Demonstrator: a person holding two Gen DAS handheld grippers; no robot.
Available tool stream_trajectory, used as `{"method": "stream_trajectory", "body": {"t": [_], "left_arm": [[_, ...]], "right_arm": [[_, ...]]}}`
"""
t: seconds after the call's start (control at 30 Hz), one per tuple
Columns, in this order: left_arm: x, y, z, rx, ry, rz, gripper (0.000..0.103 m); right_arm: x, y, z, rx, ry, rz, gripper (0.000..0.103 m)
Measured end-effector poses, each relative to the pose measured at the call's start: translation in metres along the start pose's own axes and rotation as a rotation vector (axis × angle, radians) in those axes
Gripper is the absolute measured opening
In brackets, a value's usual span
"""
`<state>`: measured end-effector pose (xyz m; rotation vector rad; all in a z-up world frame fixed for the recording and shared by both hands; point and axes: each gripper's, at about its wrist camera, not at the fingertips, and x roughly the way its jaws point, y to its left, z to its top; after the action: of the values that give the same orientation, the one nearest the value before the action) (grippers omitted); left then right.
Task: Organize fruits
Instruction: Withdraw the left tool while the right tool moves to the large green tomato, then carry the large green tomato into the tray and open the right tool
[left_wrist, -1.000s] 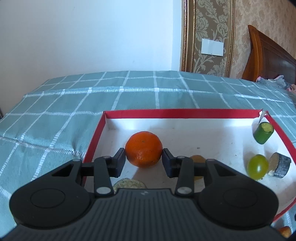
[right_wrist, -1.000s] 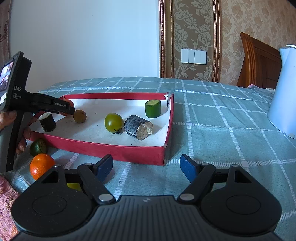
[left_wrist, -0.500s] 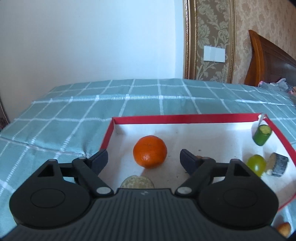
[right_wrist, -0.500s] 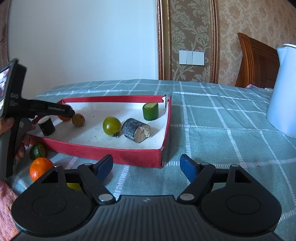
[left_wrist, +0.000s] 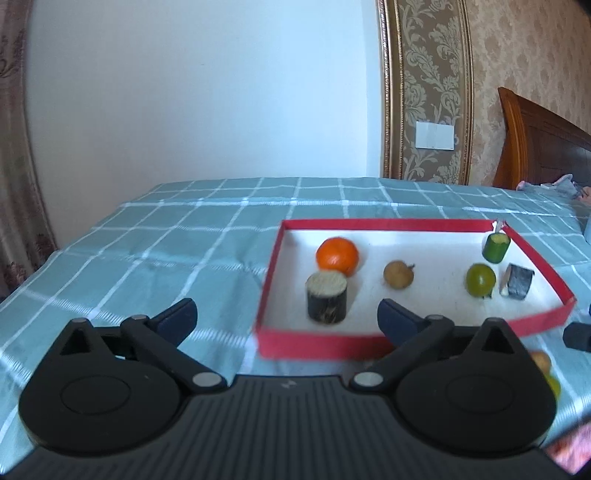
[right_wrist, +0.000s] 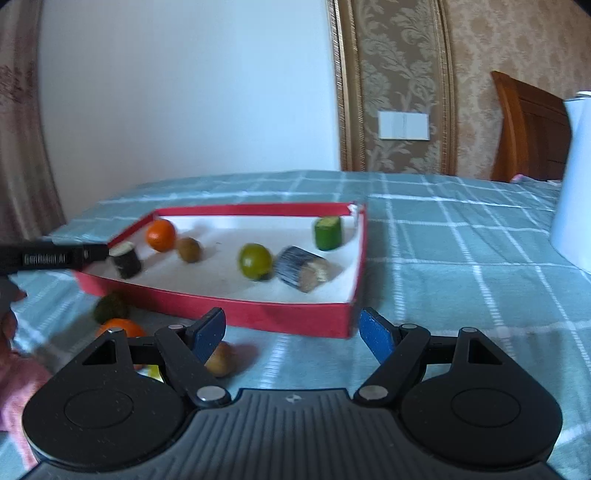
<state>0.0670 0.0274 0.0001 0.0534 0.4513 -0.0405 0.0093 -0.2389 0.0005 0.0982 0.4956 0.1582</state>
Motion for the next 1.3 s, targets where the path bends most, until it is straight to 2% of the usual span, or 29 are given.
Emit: {"method": "stream_trajectory", "body": {"t": [0.13,0.27,0.33,0.67,0.77,1.0,1.07,1.3], "left_arm": [[-0.01,0.011,-0.015,-0.045,0.024,-0.008,0.103],[-0.004,0.015,-0.025,-0.048,0.057,0.003,0.103],[-0.002,0.02,-0.026,-0.079,0.076,-0.017,0.103],[0.008,0.045,-0.032,-0.219,0.144,-0.073,0.103],[0.008,0.044,-0.032,-0.216,0.148,-0.071,0.103],[0.01,0.042,-0.031,-0.21,0.162,-0.065,0.103],[0.01,0.04,-0.031,-0.2,0.166,-0.058,0.103],[0.01,0.039,-0.031,-0.194,0.169,-0.054,0.103]], "right_arm": [[-0.015,0.009,-0.007,0.015,0.006,0.076,0.079],[-0.026,0.027,-0.018,-0.03,0.015,0.089,0.079],[-0.028,0.036,-0.022,-0.055,0.018,0.091,0.078],[-0.013,0.056,-0.026,-0.067,0.081,0.099,0.053],[-0.006,0.058,-0.027,-0.057,0.102,0.098,0.045],[0.0,0.058,-0.028,-0.046,0.104,0.064,0.04],[0.003,0.058,-0.028,-0.048,0.116,0.042,0.034],[-0.002,0.052,-0.026,-0.014,0.104,0.063,0.033]]}}
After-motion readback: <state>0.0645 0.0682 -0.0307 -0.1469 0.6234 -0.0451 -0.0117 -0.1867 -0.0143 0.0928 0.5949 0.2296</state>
